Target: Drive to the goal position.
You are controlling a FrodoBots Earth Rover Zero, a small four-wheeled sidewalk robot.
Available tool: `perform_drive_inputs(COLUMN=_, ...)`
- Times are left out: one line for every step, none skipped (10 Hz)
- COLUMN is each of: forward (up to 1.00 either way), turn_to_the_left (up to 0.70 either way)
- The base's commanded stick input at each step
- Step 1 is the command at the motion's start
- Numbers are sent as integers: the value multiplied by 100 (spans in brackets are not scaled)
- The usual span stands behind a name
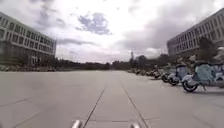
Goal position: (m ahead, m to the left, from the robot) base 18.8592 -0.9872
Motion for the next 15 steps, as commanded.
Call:
perform_drive_inputs(forward=100, turn_to_the_left=-20)
perform_drive_inputs(forward=100, turn_to_the_left=-11)
perform_drive_inputs(forward=100, turn_to_the_left=-1)
perform_drive_inputs(forward=100, turn_to_the_left=0)
perform_drive_inputs(forward=100, turn_to_the_left=0)
perform_drive_inputs(forward=100, turn_to_the_left=0)
perform_drive_inputs(forward=100, turn_to_the_left=0)
perform_drive_inputs(forward=100, turn_to_the_left=0)
perform_drive_inputs(forward=100, turn_to_the_left=0)
perform_drive_inputs(forward=100, turn_to_the_left=0)
perform_drive_inputs(forward=100, turn_to_the_left=0)
perform_drive_inputs(forward=100, turn_to_the_left=0)
perform_drive_inputs(forward=100, turn_to_the_left=0)
perform_drive_inputs(forward=100, turn_to_the_left=0)
perform_drive_inputs(forward=100, turn_to_the_left=0)
